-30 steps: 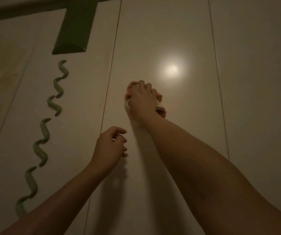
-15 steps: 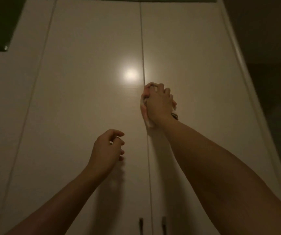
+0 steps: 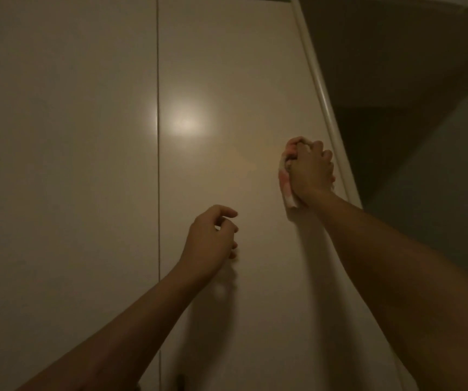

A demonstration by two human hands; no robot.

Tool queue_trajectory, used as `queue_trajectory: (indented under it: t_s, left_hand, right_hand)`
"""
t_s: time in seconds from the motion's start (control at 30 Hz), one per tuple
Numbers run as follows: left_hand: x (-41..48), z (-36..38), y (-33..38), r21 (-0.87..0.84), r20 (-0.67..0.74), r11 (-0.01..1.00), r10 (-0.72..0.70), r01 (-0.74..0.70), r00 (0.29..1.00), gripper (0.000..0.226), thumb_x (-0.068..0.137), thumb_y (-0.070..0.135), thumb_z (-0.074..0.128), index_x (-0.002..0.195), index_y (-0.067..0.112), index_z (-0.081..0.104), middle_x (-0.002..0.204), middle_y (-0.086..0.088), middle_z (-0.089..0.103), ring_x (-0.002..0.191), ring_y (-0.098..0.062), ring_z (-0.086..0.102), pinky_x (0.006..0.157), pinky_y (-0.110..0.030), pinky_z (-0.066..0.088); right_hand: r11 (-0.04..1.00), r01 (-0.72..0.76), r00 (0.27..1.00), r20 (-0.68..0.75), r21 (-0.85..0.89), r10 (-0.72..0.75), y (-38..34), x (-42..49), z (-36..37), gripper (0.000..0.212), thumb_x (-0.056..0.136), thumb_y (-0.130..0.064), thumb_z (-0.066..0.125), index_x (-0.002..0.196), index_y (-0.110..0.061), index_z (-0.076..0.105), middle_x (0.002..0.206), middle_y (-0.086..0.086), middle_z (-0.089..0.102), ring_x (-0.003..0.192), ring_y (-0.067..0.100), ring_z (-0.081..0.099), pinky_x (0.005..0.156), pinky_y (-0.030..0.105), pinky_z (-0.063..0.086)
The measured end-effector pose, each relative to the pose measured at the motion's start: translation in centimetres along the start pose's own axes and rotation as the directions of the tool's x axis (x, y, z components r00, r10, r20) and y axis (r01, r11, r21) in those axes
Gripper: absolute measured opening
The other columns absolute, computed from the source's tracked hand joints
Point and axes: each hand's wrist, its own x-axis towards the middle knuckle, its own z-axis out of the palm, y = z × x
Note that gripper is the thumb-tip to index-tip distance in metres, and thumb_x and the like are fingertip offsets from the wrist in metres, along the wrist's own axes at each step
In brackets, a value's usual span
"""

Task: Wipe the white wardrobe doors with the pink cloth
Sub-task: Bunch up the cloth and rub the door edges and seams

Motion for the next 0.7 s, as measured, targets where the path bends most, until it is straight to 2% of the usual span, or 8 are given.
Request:
queue_trajectory:
  t_s: [0.2, 0.43, 0.5, 0.7]
  left_hand:
    - [0.0, 4.2, 0.3, -0.065, 0.062, 0.998, -0.014, 0.018, 0.998, 0.023, 0.09, 0.004, 0.047, 0.105, 0.013, 0.063, 0.093, -0.01, 0.063, 0.06, -0.019, 0.06, 0.056, -0.034, 0.056]
    - [-0.6, 4.5, -0.2, -0.097, 0.07, 0.994, -0.034, 0.04, 0.997, 0.023, 0.09, 0.004, 0.048, 0.106, 0.012, 0.062, 0.094, -0.01, 0.063, 0.061, -0.019, 0.06, 0.055, -0.032, 0.056]
    - [-0.8, 4.1, -0.5, -0.103, 0.061, 0.994, -0.037, 0.043, 0.997, 0.023, 0.09, 0.004, 0.048, 0.105, 0.013, 0.063, 0.093, -0.01, 0.063, 0.06, -0.018, 0.06, 0.055, -0.033, 0.056]
    - [-2.5, 3.4, -1.7, -0.107, 0.046, 0.99, -0.082, 0.087, 0.996, 0.024, 0.089, 0.004, 0.049, 0.106, 0.013, 0.063, 0.092, -0.011, 0.063, 0.062, -0.02, 0.061, 0.059, -0.036, 0.058]
  right_hand:
    - [0.997, -0.053, 0.999, -0.007, -0.054, 0.053, 5.5, -0.2, -0.5, 0.035, 0.095, -0.027, 0.045, 0.129, -0.019, 0.052, 0.137, 0.015, 0.041, 0.117, 0.039, 0.041, 0.097, 0.046, 0.037]
    - [0.993, -0.094, 0.995, -0.026, -0.07, 0.092, 5.3, -2.1, 0.0, 0.036, 0.095, -0.027, 0.046, 0.13, -0.02, 0.052, 0.138, 0.014, 0.04, 0.117, 0.038, 0.04, 0.096, 0.046, 0.036]
    - [0.997, -0.06, 0.998, -0.015, -0.056, 0.06, 4.5, -3.5, 0.0, 0.037, 0.095, -0.025, 0.045, 0.131, -0.02, 0.05, 0.139, 0.013, 0.04, 0.117, 0.037, 0.04, 0.095, 0.045, 0.037]
    - [0.983, 0.171, 0.985, 0.035, -0.066, -0.169, 2.0, -10.7, 0.8, 0.046, 0.094, -0.022, 0.048, 0.139, -0.022, 0.044, 0.141, 0.008, 0.042, 0.113, 0.032, 0.043, 0.091, 0.042, 0.042]
